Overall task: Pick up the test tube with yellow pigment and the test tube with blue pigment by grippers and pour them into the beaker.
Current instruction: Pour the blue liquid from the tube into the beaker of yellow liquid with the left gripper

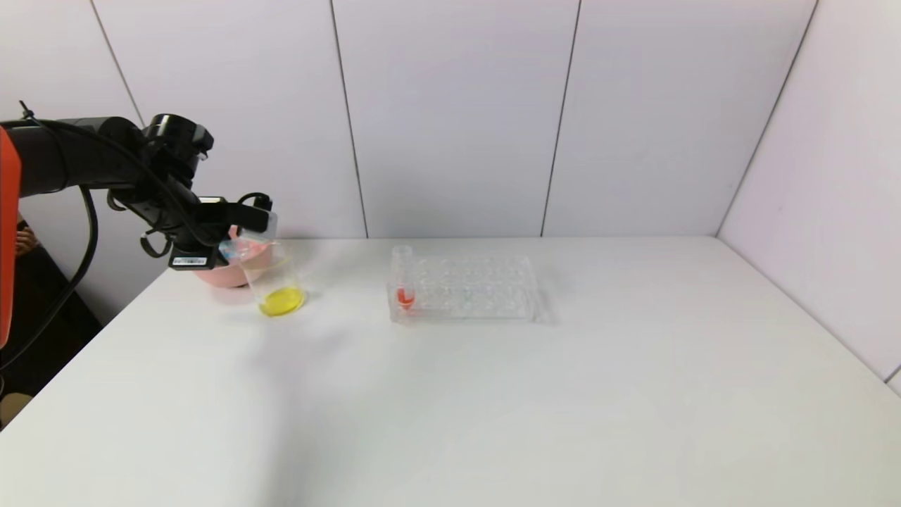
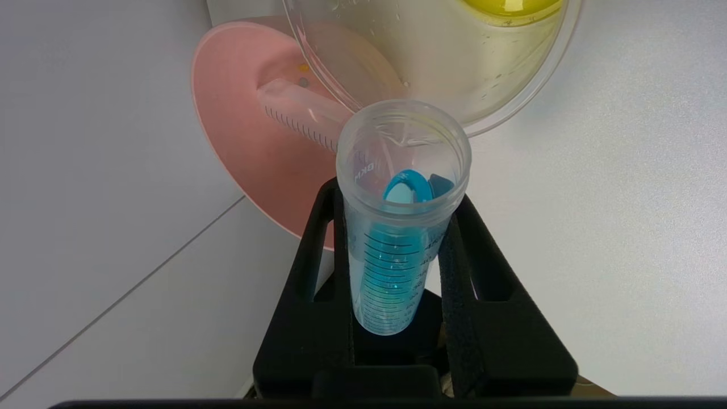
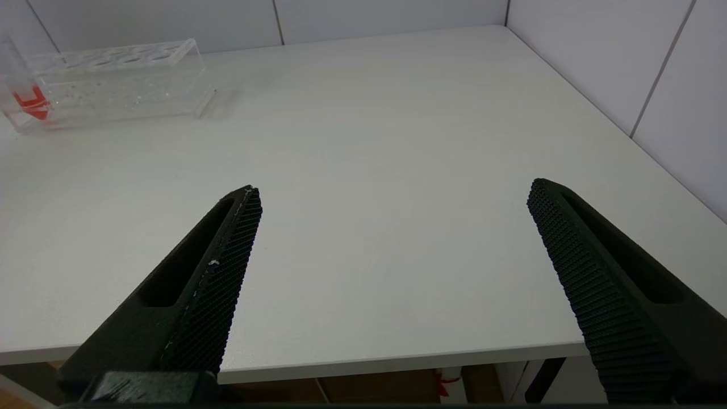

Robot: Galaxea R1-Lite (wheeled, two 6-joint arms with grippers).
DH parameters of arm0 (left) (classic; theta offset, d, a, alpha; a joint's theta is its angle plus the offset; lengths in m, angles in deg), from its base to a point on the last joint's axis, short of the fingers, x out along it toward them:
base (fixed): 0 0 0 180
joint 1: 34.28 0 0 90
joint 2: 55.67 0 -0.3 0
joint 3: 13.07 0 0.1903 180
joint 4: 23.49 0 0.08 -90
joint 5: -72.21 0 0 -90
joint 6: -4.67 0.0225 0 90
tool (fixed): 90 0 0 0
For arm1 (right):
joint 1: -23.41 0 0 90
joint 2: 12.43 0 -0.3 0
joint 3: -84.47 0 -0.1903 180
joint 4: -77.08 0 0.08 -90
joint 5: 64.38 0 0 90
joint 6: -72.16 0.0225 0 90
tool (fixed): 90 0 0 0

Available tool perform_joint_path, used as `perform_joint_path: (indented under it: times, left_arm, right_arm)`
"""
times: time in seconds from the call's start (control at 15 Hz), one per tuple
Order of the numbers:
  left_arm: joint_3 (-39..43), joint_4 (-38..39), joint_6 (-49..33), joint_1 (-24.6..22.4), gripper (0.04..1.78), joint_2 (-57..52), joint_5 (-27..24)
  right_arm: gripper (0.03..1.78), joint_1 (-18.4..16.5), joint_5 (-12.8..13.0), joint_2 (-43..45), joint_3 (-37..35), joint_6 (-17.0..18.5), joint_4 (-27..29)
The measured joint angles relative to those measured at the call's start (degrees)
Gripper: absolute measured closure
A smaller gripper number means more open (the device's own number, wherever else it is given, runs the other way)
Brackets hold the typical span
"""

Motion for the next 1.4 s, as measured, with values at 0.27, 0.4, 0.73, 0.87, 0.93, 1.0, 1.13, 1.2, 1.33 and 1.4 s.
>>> perform_joint_path:
  times: [0.27, 0.4, 0.73, 0.87, 0.93, 1.0, 1.13, 1.2, 1.33, 1.4]
  left_arm:
    - [0.0, 0.1, 0.9, 0.3, 1.37, 0.0, 1.2]
    - [0.0, 0.0, 1.2, 0.7, 1.37, 0.0, 2.8]
    - [0.0, 0.1, 1.2, 1.7, 1.37, -0.1, 3.8]
    - [0.0, 0.0, 1.2, 1.8, 1.37, -0.2, 4.7]
    - [0.0, 0.0, 1.3, 2.0, 1.37, -0.2, 5.2]
    - [0.0, 0.0, 1.3, 2.0, 1.37, -0.2, 5.5]
    - [0.0, 0.1, 1.3, 2.3, 1.37, -0.2, 6.1]
    - [0.0, 0.1, 1.3, 2.5, 1.37, -0.2, 6.6]
    - [0.0, 0.1, 1.2, 2.6, 1.37, -0.3, 6.9]
    - [0.0, 0.1, 1.2, 2.7, 1.37, -0.3, 7.1]
  right_arm:
    - [0.10, 0.0, 0.0, 0.0, 0.0, 0.0, 0.0]
    - [0.10, 0.0, 0.0, 0.0, 0.0, 0.0, 0.0]
    - [0.10, 0.0, 0.0, 0.0, 0.0, 0.0, 0.0]
    - [0.10, 0.0, 0.0, 0.0, 0.0, 0.0, 0.0]
    - [0.10, 0.0, 0.0, 0.0, 0.0, 0.0, 0.0]
    - [0.10, 0.0, 0.0, 0.0, 0.0, 0.0, 0.0]
    - [0.10, 0.0, 0.0, 0.0, 0.0, 0.0, 0.0]
    - [0.10, 0.0, 0.0, 0.0, 0.0, 0.0, 0.0]
    - [0.10, 0.0, 0.0, 0.0, 0.0, 0.0, 0.0]
    - [0.10, 0.0, 0.0, 0.0, 0.0, 0.0, 0.0]
